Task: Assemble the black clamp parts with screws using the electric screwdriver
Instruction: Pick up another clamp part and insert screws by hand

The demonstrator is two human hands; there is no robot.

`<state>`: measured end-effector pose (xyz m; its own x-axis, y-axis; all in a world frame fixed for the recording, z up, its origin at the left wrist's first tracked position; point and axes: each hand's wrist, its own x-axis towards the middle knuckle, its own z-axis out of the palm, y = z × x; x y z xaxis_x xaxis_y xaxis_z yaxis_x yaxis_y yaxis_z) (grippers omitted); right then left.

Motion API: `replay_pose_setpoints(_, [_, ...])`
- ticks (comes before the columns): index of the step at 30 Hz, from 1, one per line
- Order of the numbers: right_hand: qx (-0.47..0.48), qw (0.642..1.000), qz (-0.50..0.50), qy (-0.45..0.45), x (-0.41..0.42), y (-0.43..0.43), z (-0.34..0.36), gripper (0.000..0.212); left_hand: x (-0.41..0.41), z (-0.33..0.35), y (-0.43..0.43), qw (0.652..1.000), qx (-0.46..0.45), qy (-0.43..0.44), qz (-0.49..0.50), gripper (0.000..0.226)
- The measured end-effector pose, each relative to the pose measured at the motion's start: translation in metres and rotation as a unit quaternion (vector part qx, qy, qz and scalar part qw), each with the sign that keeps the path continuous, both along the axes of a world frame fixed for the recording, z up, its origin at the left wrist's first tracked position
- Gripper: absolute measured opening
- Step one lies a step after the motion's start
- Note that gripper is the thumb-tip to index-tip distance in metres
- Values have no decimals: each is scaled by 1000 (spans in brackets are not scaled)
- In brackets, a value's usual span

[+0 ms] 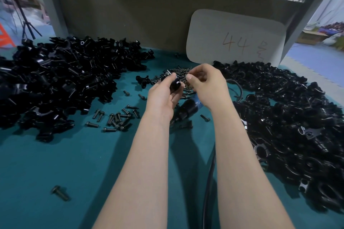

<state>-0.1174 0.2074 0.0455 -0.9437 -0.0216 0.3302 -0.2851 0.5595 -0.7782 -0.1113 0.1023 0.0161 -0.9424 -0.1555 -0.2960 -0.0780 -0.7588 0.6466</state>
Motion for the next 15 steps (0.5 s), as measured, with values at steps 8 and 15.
replay_pose_setpoints(8, [63,998,9,2,-2,-5,-4,7,2,3,6,988,-144,13,48,9])
replay_pose_setpoints(15, [76,996,5,-49,-2,-13,-1,5,3,3,10,952,-283,29,111,11])
